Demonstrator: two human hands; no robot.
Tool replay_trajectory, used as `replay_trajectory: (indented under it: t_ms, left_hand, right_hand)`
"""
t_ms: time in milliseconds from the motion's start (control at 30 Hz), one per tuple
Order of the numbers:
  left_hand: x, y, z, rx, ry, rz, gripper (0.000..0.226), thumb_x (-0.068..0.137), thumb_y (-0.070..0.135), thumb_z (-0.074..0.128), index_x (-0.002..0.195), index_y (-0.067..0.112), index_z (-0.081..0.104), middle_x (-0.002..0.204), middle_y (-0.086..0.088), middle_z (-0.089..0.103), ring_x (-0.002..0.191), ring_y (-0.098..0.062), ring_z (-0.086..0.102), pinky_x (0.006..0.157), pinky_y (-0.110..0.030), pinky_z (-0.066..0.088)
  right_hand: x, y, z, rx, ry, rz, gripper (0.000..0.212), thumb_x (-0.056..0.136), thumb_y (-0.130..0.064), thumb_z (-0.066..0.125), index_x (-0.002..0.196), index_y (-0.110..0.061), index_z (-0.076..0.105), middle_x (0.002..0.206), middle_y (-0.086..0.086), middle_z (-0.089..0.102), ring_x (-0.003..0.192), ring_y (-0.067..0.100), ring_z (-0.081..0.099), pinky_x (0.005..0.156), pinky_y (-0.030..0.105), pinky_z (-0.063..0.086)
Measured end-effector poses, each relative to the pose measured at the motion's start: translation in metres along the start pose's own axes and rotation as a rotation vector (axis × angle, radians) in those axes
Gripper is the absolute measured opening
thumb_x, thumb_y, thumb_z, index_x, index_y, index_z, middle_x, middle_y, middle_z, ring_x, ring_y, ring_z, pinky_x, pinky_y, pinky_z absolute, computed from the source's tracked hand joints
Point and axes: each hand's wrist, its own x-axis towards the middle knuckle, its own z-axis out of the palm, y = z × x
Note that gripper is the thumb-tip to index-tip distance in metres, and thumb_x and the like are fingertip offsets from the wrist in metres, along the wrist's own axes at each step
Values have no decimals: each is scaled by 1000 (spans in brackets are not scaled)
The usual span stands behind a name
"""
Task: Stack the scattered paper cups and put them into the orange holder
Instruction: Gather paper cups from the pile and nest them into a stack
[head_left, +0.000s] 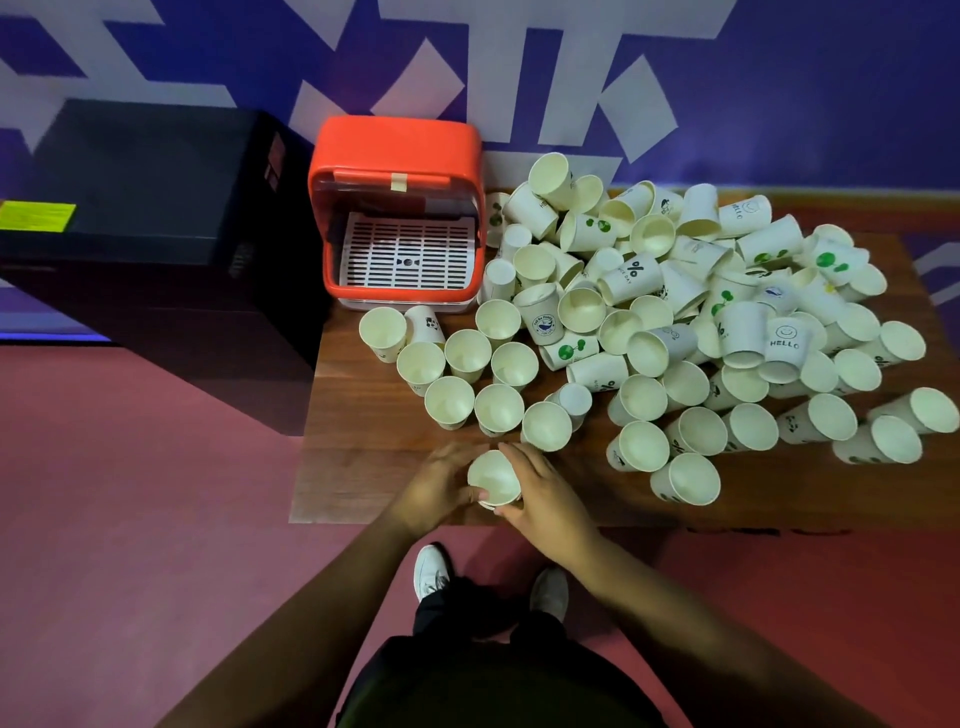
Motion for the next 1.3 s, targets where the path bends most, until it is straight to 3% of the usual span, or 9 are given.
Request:
replay_trajectory:
  t_ms: [100,233,367,467,600,800,1000,1100,1300]
  left_hand:
    - [-2,-5,4,-30,-40,-37,70,79,15,82,142,14,53,133,3,50,130,-13,46,116,-36,36]
    - [-1,-13,10,19,-34,-36,70,80,18,82,144,21,51,133,2,50,127,-8,45,115,-34,35]
    - [-1,-14,11,8,18,-5,71,75,41,80,139,29,54,126,16,50,126,-13,51,111,-37,41]
    - [-2,-10,2,48,204,-24,65,75,56,71,132,25,59,113,11,50,112,-15,56,99,-32,47]
    - [9,-9,-15,172,461,-85,49,84,28,77,129,17,59,110,-4,48,99,-24,56,88,-37,50]
    - [32,-8,-25,312,439,-153,51,80,10,77,129,8,62,109,-14,57,89,-32,64,87,-38,53]
    - [37,-12,-28,362,455,-146,30,80,0,72,110,3,72,100,-17,62,81,-36,66,79,-39,54]
    - [31,-10,-30,354,501,-112,21,83,-2,71,103,3,72,98,-14,61,80,-33,65,74,-39,55]
    - [9,0,-29,212,631,-73,13,87,5,74,99,5,73,96,-7,58,78,-20,64,71,-27,51]
  right_hand:
    - [-5,7,3,-88,1,-12,78,75,-26,81,142,-15,42,145,0,45,133,18,44,106,25,35]
    - [-4,10,7,-104,-23,4,81,72,-27,82,141,-15,43,145,0,45,133,18,43,110,29,34]
    - [-5,16,0,-121,16,9,71,76,-33,77,137,-15,45,138,3,45,128,22,44,105,35,43]
    - [-2,24,-15,-157,208,76,47,84,-28,69,125,-11,55,126,8,51,114,26,55,91,37,52]
    - [13,38,-26,-292,271,205,35,78,-18,76,110,-8,64,115,13,55,95,31,62,77,37,54]
    - [25,51,-18,-406,175,198,15,72,-11,81,82,-10,71,96,11,57,76,26,60,66,34,53]
    - [30,55,-19,-429,202,130,16,63,-2,80,70,-9,67,86,11,56,65,27,57,60,33,50]
    - [24,53,-28,-316,294,91,14,69,-4,79,72,-9,66,87,7,53,69,25,56,61,31,46]
    - [7,39,-54,-54,477,52,11,77,-16,77,80,-15,67,110,6,51,99,23,53,78,36,52]
